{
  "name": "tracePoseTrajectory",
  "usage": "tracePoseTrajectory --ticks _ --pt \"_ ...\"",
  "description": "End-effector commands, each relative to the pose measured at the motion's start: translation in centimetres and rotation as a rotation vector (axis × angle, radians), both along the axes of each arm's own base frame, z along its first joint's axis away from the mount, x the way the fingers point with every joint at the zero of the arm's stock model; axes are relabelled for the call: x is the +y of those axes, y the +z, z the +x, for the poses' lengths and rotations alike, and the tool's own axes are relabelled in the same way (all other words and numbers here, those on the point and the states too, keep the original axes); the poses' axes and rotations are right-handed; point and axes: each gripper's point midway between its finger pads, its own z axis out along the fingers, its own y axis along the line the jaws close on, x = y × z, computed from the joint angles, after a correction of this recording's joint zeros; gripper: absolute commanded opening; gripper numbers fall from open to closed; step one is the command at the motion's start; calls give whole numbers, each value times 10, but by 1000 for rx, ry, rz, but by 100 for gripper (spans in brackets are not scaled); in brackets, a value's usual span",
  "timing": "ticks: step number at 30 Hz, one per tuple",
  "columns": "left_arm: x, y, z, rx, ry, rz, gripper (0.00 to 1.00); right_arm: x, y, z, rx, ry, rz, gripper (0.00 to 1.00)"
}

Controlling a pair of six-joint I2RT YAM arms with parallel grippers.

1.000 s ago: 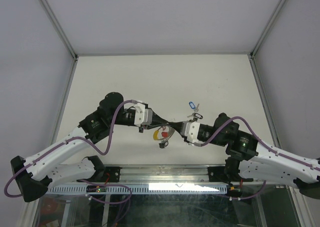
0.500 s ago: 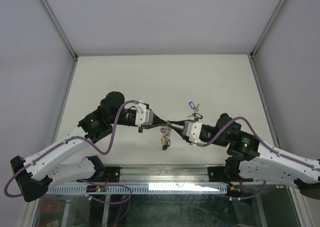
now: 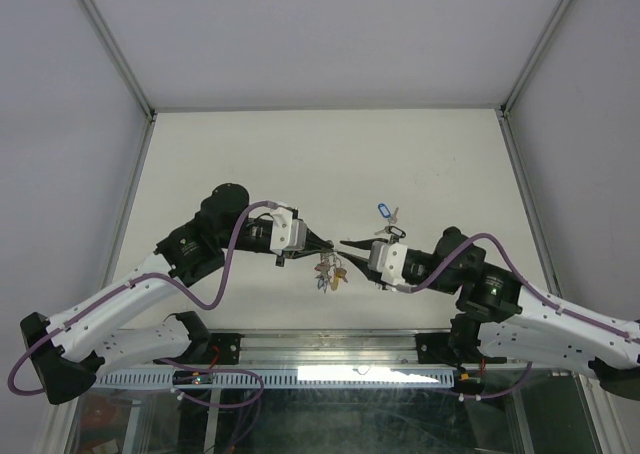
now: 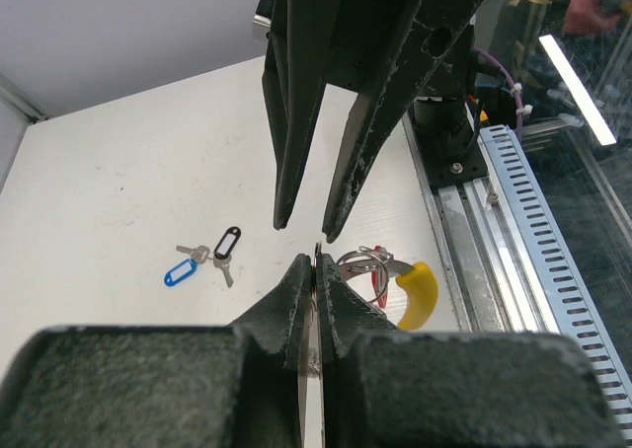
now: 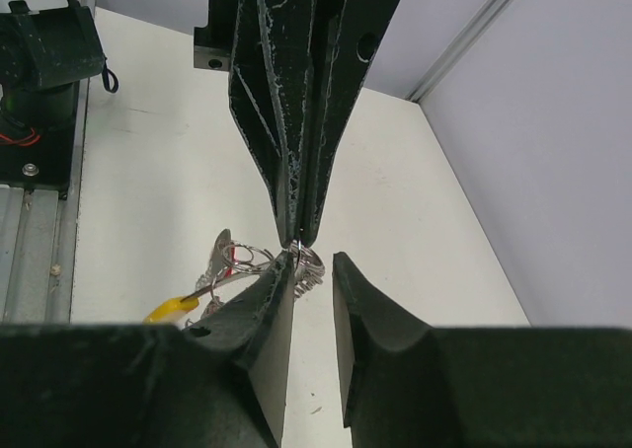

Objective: Put the keys on the keyring

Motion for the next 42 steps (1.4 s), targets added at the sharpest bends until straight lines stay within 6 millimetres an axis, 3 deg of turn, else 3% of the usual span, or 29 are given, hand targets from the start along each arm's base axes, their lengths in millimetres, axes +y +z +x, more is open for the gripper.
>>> tracePoseTrajectory --ticks 1,30,33,37,40,41,42 --pt "2 38 -1 -93 -5 -93 0 4 6 -3 9 18 32 25" --pt "3 41 -9 -98 -43 -106 0 18 -3 -5 26 56 18 16" --pt "3 42 -10 -100 -46 -107 0 18 -4 -5 27 56 15 13" --pt "3 42 -10 -102 -48 -109 0 16 -4 -3 23 41 13 0" --pt "4 45 -9 -97 -33 -116 0 12 -4 0 13 22 8 0" --pt "4 46 -9 -95 -27 -120 3 10 -4 0 5 16 6 0" --pt "5 47 -9 -92 -21 -124 16 8 -4 2 -2 7 5 0"
